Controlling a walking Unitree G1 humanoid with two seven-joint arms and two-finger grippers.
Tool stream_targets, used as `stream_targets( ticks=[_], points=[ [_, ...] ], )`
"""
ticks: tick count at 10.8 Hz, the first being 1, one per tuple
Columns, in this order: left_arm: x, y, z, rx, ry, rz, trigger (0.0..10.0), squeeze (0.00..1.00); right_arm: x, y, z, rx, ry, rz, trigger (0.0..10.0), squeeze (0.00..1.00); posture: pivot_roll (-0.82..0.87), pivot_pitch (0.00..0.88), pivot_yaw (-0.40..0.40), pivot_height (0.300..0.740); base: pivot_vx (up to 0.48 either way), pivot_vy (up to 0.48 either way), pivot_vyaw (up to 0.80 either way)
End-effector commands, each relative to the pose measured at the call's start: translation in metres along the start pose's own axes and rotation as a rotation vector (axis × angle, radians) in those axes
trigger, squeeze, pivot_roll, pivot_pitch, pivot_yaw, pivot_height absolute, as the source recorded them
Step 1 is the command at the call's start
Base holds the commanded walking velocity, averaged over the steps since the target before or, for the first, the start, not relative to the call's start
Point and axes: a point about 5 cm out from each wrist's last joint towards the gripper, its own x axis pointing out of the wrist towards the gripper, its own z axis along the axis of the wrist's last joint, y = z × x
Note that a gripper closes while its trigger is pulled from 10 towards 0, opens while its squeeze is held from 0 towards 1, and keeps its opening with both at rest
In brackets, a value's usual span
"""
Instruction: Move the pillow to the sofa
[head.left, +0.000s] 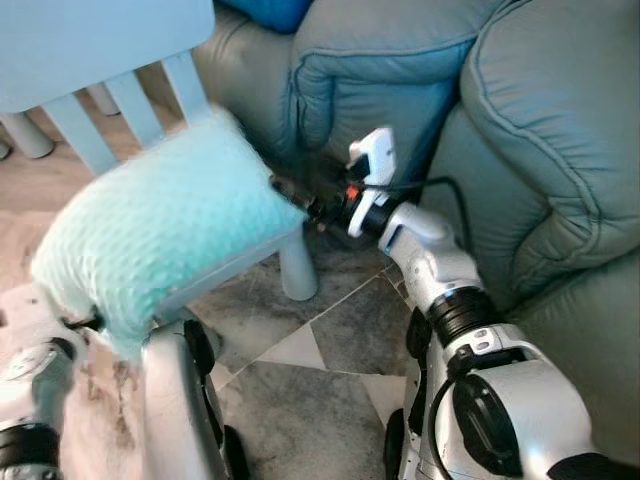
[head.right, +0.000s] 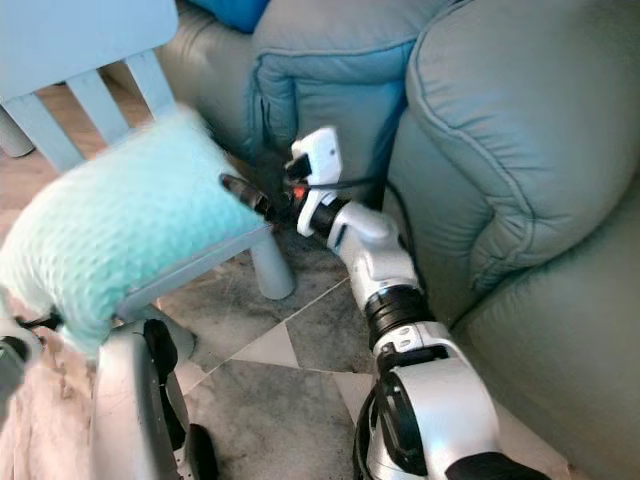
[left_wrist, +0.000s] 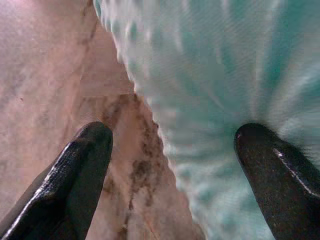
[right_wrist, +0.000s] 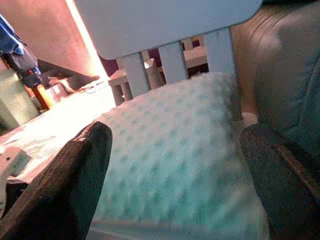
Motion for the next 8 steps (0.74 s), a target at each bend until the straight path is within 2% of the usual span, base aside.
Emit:
stream_targets(
  ticks=[1, 3, 4, 5, 6, 7, 8],
  points=[
    [0.002, 0.010, 0.008, 0.029, -0.021, 0.031, 10.0, 0.00, 0.006, 0.000, 0.011, -0.021, -0.021, 0.031, 10.0, 1.00, 0.00, 0.247, 0.015, 0.359, 0.000, 0.000, 0.00],
    [0.003, 0.016, 0.032, 0.002, -0.083, 0.063, 10.0, 0.00, 0.006, -0.008, 0.027, -0.050, -0.047, 0.020, 10.0, 1.00, 0.00, 0.258, 0.007, 0.359, 0.000, 0.000, 0.00],
    [0.006, 0.011, 0.048, -0.006, -0.123, 0.034, 10.0, 0.00, 0.009, -0.009, 0.037, -0.074, -0.060, 0.030, 10.0, 0.27, 0.00, 0.266, 0.004, 0.359, 0.000, 0.000, 0.00],
    [0.007, 0.007, 0.053, -0.002, -0.130, 0.018, 10.0, 0.00, 0.011, -0.009, 0.040, -0.083, -0.058, 0.034, 10.0, 0.00, 0.00, 0.269, 0.003, 0.359, 0.000, 0.000, 0.00],
    [0.010, -0.002, 0.057, -0.025, -0.122, -0.026, 10.0, 0.00, 0.014, -0.008, 0.044, -0.098, -0.057, 0.043, 10.0, 0.00, 0.00, 0.273, 0.004, 0.359, 0.000, 0.000, 0.00],
    [0.013, -0.023, 0.059, -0.094, -0.060, -0.156, 10.0, 0.00, 0.019, -0.005, 0.049, -0.117, -0.068, 0.062, 10.0, 0.00, -0.01, 0.276, 0.004, 0.359, 0.000, 0.000, 0.00],
    [0.013, -0.029, 0.058, -0.148, -0.035, -0.195, 3.8, 0.00, 0.018, -0.004, 0.046, -0.127, -0.064, 0.075, 10.0, 0.00, -0.01, 0.278, 0.004, 0.359, 0.000, 0.000, 0.00]
  ],
)
